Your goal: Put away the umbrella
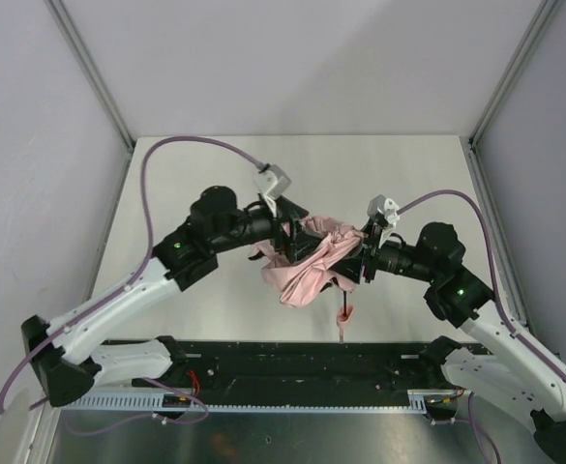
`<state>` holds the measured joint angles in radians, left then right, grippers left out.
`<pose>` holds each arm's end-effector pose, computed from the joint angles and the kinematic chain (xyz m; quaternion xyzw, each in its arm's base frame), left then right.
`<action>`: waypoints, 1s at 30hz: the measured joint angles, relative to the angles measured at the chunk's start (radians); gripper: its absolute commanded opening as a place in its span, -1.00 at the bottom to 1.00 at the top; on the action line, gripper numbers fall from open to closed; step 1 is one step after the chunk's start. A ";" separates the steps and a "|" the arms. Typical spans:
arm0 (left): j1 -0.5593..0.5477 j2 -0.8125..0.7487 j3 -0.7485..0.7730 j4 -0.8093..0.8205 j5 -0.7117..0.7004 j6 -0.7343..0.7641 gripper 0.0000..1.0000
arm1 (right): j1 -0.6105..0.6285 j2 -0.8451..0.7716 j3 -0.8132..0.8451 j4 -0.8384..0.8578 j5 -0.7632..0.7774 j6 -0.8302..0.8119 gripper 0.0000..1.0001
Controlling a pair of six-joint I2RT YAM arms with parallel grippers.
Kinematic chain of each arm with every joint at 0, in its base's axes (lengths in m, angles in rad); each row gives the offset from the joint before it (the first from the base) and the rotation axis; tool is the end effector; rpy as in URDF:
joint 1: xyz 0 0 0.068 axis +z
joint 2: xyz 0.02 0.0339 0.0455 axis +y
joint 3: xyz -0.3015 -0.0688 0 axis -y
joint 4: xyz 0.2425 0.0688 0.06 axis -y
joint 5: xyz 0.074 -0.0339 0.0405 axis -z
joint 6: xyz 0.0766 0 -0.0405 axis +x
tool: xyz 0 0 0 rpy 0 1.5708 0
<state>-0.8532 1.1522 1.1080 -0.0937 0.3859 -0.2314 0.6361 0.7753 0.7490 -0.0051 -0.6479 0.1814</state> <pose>0.1663 -0.2344 0.4183 0.3463 0.6661 -0.4565 0.4774 0.1203 0.1463 0.3739 -0.3693 0.6133 0.4720 0.5145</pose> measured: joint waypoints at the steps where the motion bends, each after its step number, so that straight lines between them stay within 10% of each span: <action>1: 0.006 -0.023 0.000 -0.002 -0.030 -0.014 0.97 | 0.004 -0.011 0.000 -0.013 0.028 0.000 -1.00; 12: 0.010 -0.320 -0.056 0.019 -0.249 -0.084 0.99 | 0.006 -0.016 0.000 -0.105 0.293 0.027 -1.00; 21: -0.143 -0.130 -0.106 -0.013 -0.302 -0.064 0.94 | 0.029 0.001 0.001 -0.104 0.356 0.077 -1.00; 28: -0.155 -0.025 -0.147 -0.114 -0.425 -0.024 -0.72 | 0.003 -0.009 0.020 -0.154 0.264 0.098 -1.00; 30: -0.164 -0.028 -0.147 -0.116 -0.449 -0.009 -0.93 | -0.037 -0.013 0.020 -0.161 0.187 0.122 -1.00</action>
<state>-1.0176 1.1240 0.9607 -0.2092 -0.0631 -0.2405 0.5987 0.7624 0.7692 -0.1665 -0.4614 0.3031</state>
